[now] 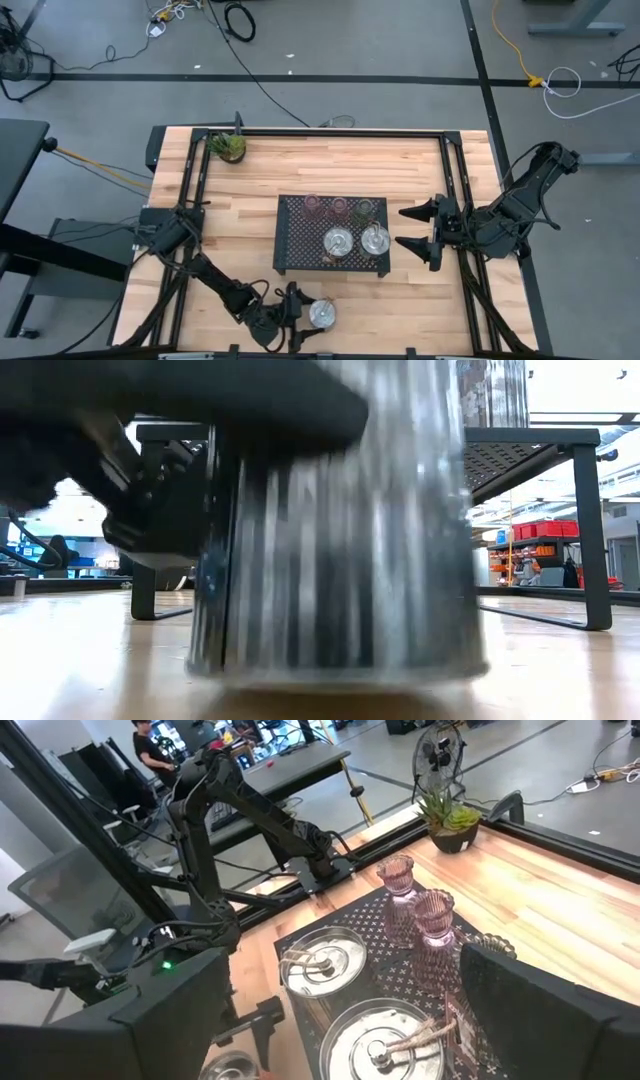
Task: Pick & Place candle stick holders
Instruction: Put the silver scented candle on the shelf
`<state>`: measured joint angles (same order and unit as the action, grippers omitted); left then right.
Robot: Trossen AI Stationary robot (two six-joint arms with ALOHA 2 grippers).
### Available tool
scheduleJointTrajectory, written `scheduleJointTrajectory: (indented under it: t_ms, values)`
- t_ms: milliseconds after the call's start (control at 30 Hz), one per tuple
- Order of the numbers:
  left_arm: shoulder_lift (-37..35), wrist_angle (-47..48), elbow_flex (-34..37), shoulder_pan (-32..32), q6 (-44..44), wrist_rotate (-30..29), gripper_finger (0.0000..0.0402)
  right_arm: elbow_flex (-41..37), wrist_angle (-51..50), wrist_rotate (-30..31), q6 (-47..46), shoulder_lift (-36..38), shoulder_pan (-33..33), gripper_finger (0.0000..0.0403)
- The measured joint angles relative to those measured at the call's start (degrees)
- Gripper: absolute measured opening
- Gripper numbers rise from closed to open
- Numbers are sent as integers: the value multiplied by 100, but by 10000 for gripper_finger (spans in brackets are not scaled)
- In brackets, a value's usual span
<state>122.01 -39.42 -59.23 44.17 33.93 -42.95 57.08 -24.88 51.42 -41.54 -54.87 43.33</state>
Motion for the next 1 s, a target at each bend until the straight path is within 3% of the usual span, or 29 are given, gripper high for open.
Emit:
scheduleJointTrajectory:
  t_ms: [167, 433, 567, 733, 1000]
  values:
    - [1, -11, -343, 89, 110, -184, 349, 0, -2, 0, 1, -1, 0, 393]
    - [1, 10, -1151, 105, -619, -797, 349, 0, -55, 2, 58, 0, -1, 393]
    - [-1, 544, -1622, 107, -790, -1245, 349, 0, -129, -79, 13, 0, 0, 393]
    - [-290, 2359, -2189, 150, -384, -1359, 349, 0, -140, -126, 9, -1, 1, 393]
    - [-1337, 6262, -2716, 312, 1761, -1612, 349, -2, -133, -54, 2, -1, 2, 393]
